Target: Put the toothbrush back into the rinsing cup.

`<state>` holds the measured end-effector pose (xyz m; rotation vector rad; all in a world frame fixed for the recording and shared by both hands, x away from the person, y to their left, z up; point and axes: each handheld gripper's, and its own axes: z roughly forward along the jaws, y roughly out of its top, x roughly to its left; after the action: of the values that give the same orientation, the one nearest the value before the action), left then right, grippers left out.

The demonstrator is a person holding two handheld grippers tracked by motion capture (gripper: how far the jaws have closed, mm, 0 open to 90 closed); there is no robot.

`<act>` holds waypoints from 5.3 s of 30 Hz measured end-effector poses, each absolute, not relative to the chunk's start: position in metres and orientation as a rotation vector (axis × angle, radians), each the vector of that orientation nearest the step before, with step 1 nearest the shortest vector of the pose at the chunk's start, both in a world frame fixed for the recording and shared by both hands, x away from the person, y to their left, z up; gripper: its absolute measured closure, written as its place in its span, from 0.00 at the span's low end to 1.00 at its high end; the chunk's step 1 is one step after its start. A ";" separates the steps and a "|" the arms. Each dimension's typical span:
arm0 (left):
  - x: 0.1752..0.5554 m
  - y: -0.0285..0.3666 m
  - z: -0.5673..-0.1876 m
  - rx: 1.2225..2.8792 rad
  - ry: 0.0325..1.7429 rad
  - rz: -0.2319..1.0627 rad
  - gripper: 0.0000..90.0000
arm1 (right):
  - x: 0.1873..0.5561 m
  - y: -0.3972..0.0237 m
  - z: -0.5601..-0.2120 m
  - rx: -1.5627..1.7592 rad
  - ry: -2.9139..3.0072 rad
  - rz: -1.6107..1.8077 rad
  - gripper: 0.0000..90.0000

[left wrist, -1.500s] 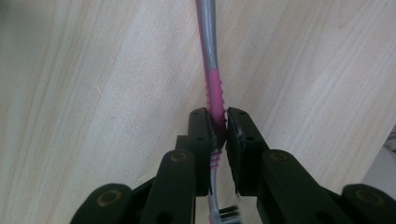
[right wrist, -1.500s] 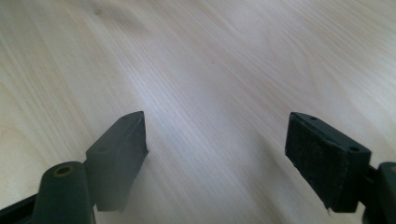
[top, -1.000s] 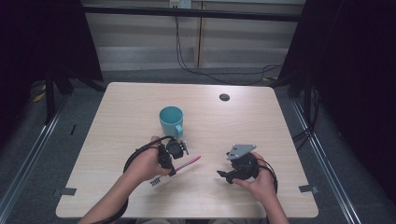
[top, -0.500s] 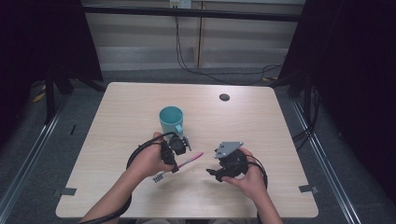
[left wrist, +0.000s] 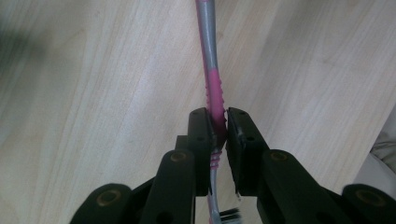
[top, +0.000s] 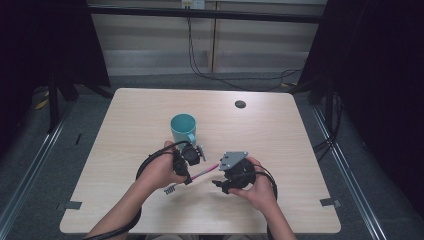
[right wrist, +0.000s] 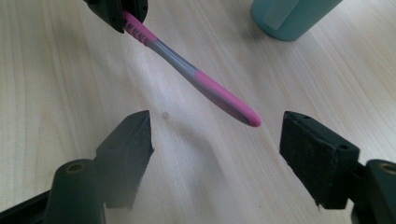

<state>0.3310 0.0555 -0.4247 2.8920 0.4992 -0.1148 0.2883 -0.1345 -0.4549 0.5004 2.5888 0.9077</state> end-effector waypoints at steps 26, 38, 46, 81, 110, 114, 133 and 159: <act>0.325 0.047 -0.414 2.870 0.407 -0.121 0.90 | 0.293 -0.126 -0.453 0.342 2.605 0.891 0.64; 0.324 0.046 -0.406 2.834 0.393 -0.137 0.90 | 0.293 -0.123 -0.456 0.341 2.593 0.908 0.57; 0.326 0.046 -0.408 2.835 0.384 -0.151 0.90 | 0.293 -0.125 -0.454 0.357 2.566 0.923 0.52; 0.339 0.061 -0.400 2.599 0.466 0.036 0.33 | 0.289 -0.128 -0.465 0.245 2.747 0.750 0.90; 0.346 0.090 -0.402 2.497 0.579 0.061 0.27 | 0.299 -0.185 -0.458 0.624 2.673 0.804 0.90; 0.346 0.090 -0.406 2.465 0.598 0.043 0.29 | 0.301 -0.186 -0.457 0.706 2.654 0.870 0.90; 0.345 0.085 -0.415 2.337 0.686 -0.002 0.34 | 0.303 -0.180 -0.451 0.891 2.561 1.087 0.90; 0.349 0.086 -0.413 2.117 0.786 -0.085 0.42 | 0.302 -0.166 -0.456 0.940 2.521 1.235 0.90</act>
<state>0.3488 0.0856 -0.4133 2.1171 0.7861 -0.0846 0.3015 -0.1661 -0.4556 0.9400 2.5210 1.2355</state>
